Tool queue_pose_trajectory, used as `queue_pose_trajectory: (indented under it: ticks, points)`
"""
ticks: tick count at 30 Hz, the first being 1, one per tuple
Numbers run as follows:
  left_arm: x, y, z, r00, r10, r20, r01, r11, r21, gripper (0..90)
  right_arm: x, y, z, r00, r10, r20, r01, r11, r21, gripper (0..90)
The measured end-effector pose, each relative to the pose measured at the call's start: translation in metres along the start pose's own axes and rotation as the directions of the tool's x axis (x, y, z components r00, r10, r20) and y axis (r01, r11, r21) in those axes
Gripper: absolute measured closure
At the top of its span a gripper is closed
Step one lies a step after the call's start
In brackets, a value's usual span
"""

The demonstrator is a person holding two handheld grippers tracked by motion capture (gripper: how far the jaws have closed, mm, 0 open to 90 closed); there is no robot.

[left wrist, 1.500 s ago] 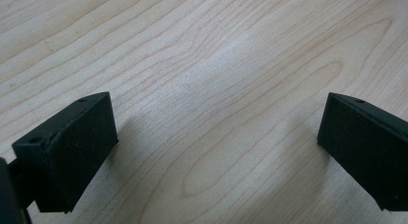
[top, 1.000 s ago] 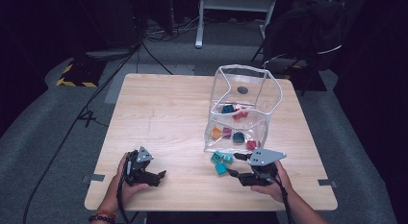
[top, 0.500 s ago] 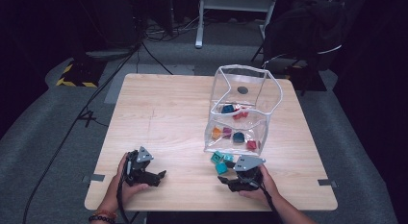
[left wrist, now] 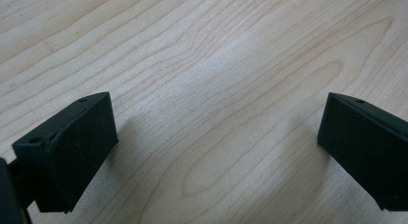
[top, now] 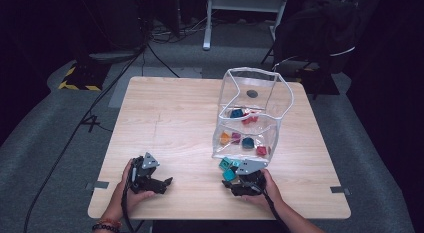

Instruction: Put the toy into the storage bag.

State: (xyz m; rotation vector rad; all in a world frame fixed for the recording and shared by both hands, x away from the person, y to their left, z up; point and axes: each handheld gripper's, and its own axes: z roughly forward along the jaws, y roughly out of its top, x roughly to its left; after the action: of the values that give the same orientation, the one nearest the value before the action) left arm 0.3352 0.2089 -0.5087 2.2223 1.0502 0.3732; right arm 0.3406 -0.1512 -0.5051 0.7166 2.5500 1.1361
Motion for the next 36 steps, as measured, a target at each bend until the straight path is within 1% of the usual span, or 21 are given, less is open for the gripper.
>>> queue_pose_trajectory:
  ticks: [3, 4, 7, 14, 18, 23, 29, 33, 36]
  points:
    - [0.000, 0.000, 0.000, 1.0000, 0.001, 0.000, -0.001, 1.0000, 0.000, 0.5, -0.001, -0.001, -0.002, 0.9998, 0.010, 0.015, -0.010, 1.000, -0.007, 54.5]
    - [0.000, 0.000, 0.000, 1.0000, -0.001, 0.000, 0.001, 1.0000, 0.001, 0.5, -0.002, -0.002, -0.002, 0.9998, 0.012, 0.012, -0.012, 1.000, -0.010, 58.9]
    - [0.000, 0.000, 0.000, 1.0000, 0.001, 0.000, -0.001, 1.0000, 0.000, 0.5, -0.002, -0.002, -0.004, 0.9997, 0.018, 0.014, -0.018, 1.000, -0.010, 59.2]
    - [0.000, 0.000, 0.000, 1.0000, 0.000, 0.000, 0.000, 1.0000, 0.000, 0.6, -0.002, -0.004, -0.013, 1.0000, 0.008, 0.001, -0.008, 1.000, -0.025, 59.2]
    - [0.000, 0.000, 0.000, 1.0000, 0.001, 0.000, -0.001, 1.0000, 0.000, 0.5, -0.005, -0.003, -0.026, 0.9999, 0.011, -0.008, -0.011, 0.999, -0.052, 59.3]
    - [0.000, 0.000, 0.000, 1.0000, 0.000, 0.000, 0.000, 1.0000, 0.001, 0.5, -0.009, -0.004, -0.041, 1.0000, 0.009, -0.001, -0.009, 0.997, -0.076, 59.3]
    - [0.000, 0.000, 0.000, 1.0000, 0.001, 0.000, -0.001, 1.0000, 0.000, 0.5, -0.018, -0.005, -0.058, 0.9997, 0.026, 0.000, -0.026, 0.994, -0.105, 59.3]
    - [0.000, 0.000, 0.000, 1.0000, 0.001, -0.001, -0.001, 1.0000, 0.000, 0.5, -0.025, -0.005, -0.068, 0.9996, 0.024, 0.015, -0.022, 0.993, -0.118, 59.3]
    - [0.000, 0.000, 0.000, 1.0000, -0.002, 0.001, 0.002, 1.0000, 0.001, 0.5, -0.029, -0.006, -0.076, 0.9988, 0.036, 0.033, -0.031, 0.990, -0.136, 59.3]
